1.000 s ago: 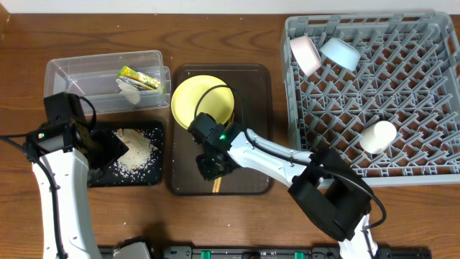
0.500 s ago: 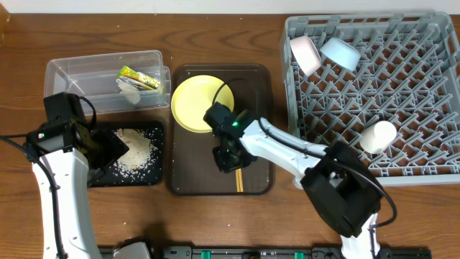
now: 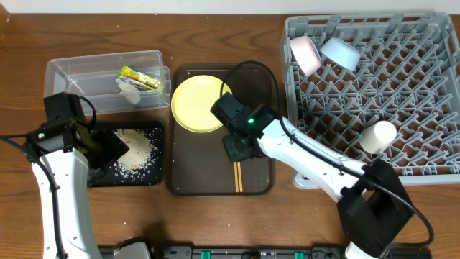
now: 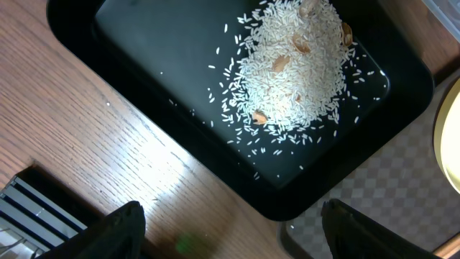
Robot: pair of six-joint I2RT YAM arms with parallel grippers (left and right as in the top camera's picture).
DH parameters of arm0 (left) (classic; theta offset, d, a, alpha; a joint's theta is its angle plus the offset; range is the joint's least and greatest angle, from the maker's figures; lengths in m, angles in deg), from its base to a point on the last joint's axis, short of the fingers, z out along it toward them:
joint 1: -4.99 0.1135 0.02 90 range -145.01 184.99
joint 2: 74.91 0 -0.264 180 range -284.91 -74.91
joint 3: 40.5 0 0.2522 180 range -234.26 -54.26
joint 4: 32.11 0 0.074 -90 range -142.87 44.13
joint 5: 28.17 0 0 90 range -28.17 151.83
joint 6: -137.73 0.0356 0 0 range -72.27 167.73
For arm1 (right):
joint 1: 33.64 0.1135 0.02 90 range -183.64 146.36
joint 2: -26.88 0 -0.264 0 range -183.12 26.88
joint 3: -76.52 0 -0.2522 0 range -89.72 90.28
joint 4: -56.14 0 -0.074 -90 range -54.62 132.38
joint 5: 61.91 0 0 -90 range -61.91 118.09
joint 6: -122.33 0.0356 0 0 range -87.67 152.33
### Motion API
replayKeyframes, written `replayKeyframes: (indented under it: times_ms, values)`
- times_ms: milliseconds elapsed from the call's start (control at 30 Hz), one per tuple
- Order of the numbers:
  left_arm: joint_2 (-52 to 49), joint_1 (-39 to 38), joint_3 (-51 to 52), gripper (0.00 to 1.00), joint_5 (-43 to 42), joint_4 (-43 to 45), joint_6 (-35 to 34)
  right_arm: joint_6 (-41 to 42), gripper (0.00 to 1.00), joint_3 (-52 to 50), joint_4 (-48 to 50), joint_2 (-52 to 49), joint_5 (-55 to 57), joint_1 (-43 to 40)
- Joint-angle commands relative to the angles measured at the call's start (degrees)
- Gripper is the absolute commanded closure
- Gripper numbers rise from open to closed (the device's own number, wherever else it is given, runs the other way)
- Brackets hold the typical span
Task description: Sort waste into correct bins and load items into the dishwasher rack
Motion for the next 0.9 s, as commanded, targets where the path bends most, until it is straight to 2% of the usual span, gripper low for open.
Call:
replayKeyframes:
  times_ms: [0, 400, 867]
  values:
    - [0.37, 0.28, -0.09, 0.19, 0.13, -0.22, -0.72, 3.91, 0.76, -0.11, -0.09, -2.54, 2.93, -0.24]
    - [0.37, 0.28, -0.09, 0.19, 0.13, -0.22, -0.72, 7.23, 0.76, -0.13, 0.81, -7.72, 2.47, 1.81]
    - [0.37, 0.28, -0.09, 0.19, 0.13, -0.22, -0.72, 10.93, 0.76, -0.44, 0.81, -9.11, 2.25, 2.25]
